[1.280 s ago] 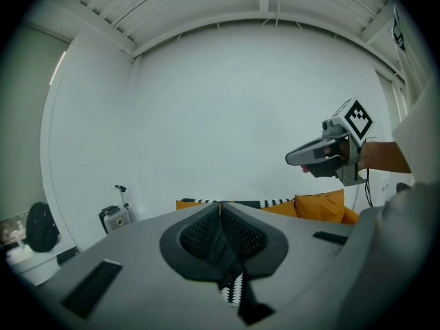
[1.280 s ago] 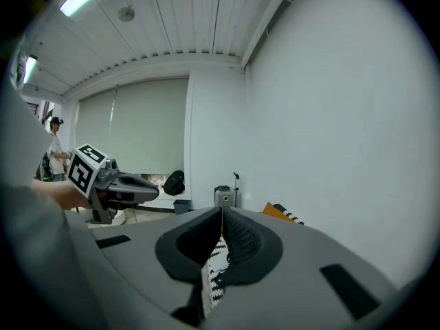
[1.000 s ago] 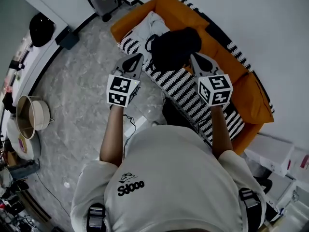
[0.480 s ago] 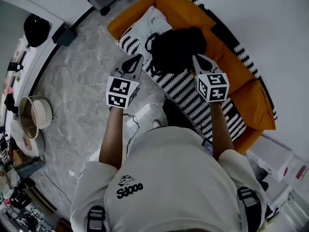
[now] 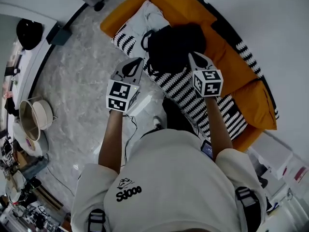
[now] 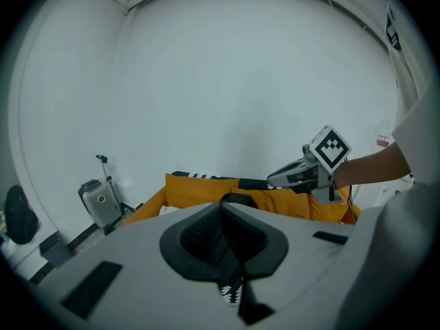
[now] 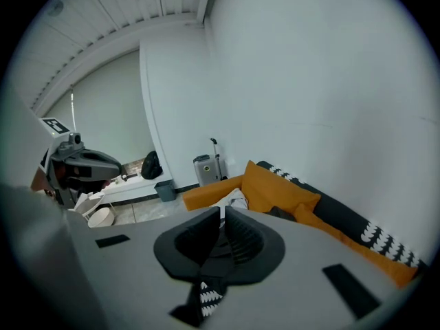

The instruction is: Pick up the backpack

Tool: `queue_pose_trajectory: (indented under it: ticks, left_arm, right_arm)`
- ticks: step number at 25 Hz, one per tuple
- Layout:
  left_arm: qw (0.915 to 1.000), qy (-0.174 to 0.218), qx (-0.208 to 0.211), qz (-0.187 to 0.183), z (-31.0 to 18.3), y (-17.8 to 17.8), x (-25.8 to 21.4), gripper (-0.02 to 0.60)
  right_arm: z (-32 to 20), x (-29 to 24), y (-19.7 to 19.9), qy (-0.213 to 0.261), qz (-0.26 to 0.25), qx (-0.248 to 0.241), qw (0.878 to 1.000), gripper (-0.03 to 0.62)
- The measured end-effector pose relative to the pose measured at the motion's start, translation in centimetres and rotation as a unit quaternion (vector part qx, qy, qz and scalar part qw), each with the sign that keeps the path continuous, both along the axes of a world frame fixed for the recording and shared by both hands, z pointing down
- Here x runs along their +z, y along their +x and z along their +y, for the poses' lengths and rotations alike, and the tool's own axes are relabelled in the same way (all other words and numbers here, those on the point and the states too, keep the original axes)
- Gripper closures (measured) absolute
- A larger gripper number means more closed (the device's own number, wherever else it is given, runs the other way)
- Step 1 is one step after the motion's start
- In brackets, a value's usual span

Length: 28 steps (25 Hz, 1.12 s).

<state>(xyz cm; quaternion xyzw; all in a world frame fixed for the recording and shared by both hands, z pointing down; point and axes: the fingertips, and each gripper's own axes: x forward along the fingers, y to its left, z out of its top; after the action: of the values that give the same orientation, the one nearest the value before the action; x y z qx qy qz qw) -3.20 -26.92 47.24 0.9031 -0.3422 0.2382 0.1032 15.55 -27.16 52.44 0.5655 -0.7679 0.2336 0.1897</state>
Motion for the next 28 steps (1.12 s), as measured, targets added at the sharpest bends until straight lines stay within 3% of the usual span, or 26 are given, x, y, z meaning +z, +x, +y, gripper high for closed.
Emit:
queue_pose_trajectory:
  ticks: [8, 11, 15, 28]
  left_arm:
    - [0.9998, -0.02, -0.008, 0.002, -3.7, 1.5, 3.9, 0.558]
    - [0.9996, -0.027, -0.007, 0.0, -4.7, 2.8, 5.2, 0.558]
    - [0.9993, -0.037, -0.009, -0.007, -6.2, 3.7, 6.8, 0.558]
    - [0.9948, -0.089, -0.048, -0.016, -10.8, 5.3, 14.3, 0.558]
  right_arm:
    - [-3.7, 5.2, 1.1, -0.02, -0.018, -0.005, 1.0, 0.552]
    - [-4.8, 7.7, 1.5, -0.038, -0.035, -0.006, 0.999, 0.452]
    - [-6.1, 11.0, 1.7, -0.06, -0.05, -0.004, 0.997, 0.426]
    - [-10.4, 21.5, 2.9, -0.129, -0.076, -0.023, 0.988, 0.41]
